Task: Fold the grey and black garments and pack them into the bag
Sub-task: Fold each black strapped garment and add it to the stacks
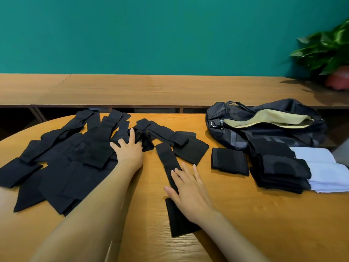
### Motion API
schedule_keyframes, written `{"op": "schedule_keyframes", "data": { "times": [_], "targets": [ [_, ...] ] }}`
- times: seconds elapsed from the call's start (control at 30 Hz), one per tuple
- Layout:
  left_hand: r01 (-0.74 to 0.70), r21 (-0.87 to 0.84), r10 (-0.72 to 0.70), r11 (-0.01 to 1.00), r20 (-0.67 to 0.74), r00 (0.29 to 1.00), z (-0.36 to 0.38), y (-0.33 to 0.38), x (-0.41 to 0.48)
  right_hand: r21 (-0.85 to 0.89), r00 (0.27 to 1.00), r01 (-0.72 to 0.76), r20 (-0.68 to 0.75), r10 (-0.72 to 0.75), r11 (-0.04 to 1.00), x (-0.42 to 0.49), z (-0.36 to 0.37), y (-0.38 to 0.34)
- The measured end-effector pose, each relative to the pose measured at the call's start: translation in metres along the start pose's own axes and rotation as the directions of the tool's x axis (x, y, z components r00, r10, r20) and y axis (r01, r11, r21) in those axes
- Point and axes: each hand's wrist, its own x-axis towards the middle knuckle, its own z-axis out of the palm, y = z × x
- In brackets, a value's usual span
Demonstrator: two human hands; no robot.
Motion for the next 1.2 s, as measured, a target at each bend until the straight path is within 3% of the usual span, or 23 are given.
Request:
{"op": "schedule_keyframes", "data": {
  "times": [0.1, 0.17, 0.27, 0.37, 0.43, 0.53, 0.87, 1.07, 1.2],
  "targets": [
    [-0.037, -0.023, 0.037, 0.999, -0.006, 0.999, -0.001, -0.003, -0.003, 0.024, 0.992, -0.001, -0.126, 0.004, 1.000, 0.022, -0.011, 0.012],
    [-0.066, -0.008, 0.065, 0.998, -0.064, 0.996, -0.004, -0.005, -0.008, -0.039, 0.990, -0.039, -0.137, 0.033, 0.998, 0.045, -0.015, 0.026],
    [-0.157, 0.056, 0.165, 0.986, -0.191, 0.968, -0.008, -0.004, -0.017, -0.139, 0.998, -0.067, -0.031, 0.063, 0.988, 0.077, -0.016, 0.045],
    [-0.241, 0.142, 0.264, 0.960, -0.179, 0.948, -0.008, -0.004, -0.017, -0.178, 0.993, -0.053, 0.090, 0.070, 0.983, 0.096, -0.012, 0.054],
    [-0.233, 0.155, 0.251, 0.960, -0.106, 0.962, -0.005, -0.005, -0.011, -0.176, 0.982, -0.100, 0.142, 0.125, 0.979, 0.099, -0.010, 0.051],
    [-0.207, 0.124, 0.207, 0.971, 0.008, 0.978, 0.001, -0.006, -0.004, -0.236, 0.974, -0.178, 0.100, 0.206, 0.955, 0.096, -0.010, 0.039],
    [-0.114, 0.053, 0.109, 0.992, 0.095, 0.990, 0.002, -0.001, 0.007, -0.344, 0.946, -0.279, 0.063, 0.319, 0.896, 0.063, -0.015, 0.017],
    [-0.141, 0.036, 0.138, 0.989, 0.076, 0.988, 0.002, -0.003, -0.003, -0.326, 0.934, -0.301, 0.090, 0.346, 0.896, 0.066, -0.018, 0.014],
    [-0.181, -0.036, 0.180, 0.983, -0.039, 0.983, -0.007, 0.003, -0.025, -0.248, 0.949, -0.277, 0.077, 0.304, 0.928, 0.056, -0.030, 0.018]
  ]
}}
